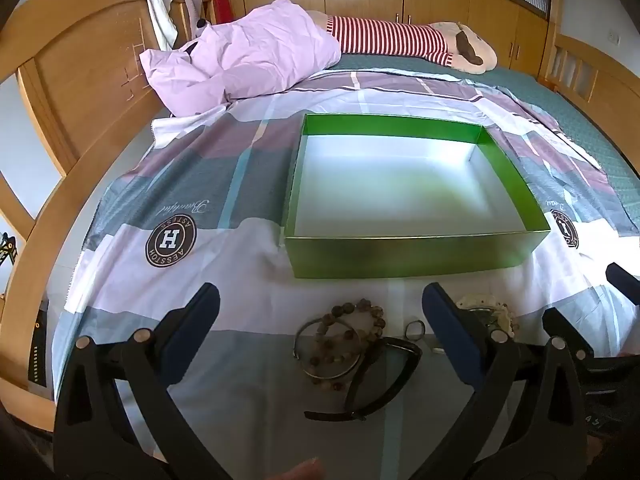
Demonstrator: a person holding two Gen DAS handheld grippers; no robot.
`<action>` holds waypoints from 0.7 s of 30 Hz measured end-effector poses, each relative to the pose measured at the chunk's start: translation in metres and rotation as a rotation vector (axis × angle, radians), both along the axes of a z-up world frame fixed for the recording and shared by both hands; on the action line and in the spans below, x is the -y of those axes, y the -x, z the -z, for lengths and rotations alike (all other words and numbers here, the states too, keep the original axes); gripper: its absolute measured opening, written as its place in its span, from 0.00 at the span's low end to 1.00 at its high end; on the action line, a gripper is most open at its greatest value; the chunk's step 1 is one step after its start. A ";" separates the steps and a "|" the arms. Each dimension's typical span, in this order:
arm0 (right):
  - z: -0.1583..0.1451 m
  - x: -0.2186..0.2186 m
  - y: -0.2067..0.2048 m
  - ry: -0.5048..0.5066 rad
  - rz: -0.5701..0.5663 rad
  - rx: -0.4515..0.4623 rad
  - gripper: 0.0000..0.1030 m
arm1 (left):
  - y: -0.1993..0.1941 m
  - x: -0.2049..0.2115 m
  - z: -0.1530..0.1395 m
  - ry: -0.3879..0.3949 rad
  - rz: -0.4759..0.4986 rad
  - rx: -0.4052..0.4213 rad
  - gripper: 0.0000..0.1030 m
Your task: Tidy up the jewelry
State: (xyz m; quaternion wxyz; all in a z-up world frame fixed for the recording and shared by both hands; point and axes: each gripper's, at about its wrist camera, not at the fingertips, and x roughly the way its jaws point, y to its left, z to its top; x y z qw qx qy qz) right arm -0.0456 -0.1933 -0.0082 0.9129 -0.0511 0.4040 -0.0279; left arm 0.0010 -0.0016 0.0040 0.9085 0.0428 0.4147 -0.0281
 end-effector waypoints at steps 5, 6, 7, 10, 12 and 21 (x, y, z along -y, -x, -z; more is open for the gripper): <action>0.002 0.002 -0.002 -0.003 0.000 -0.005 0.98 | 0.002 -0.001 0.004 -0.009 -0.002 -0.005 0.97; 0.002 0.004 -0.002 -0.008 0.001 -0.005 0.98 | 0.002 -0.001 0.004 -0.010 -0.002 -0.006 0.97; 0.001 0.002 0.000 -0.013 0.001 -0.005 0.98 | 0.002 -0.001 0.005 -0.011 -0.002 -0.007 0.97; 0.002 -0.001 0.000 0.002 -0.002 -0.008 0.98 | 0.000 -0.004 0.006 -0.009 -0.001 -0.011 0.97; 0.007 0.003 -0.001 -0.001 -0.003 -0.008 0.98 | 0.000 -0.004 0.007 -0.010 -0.002 -0.014 0.97; 0.004 0.000 -0.002 -0.010 -0.025 -0.012 0.98 | -0.002 -0.005 0.010 -0.013 0.006 -0.019 0.97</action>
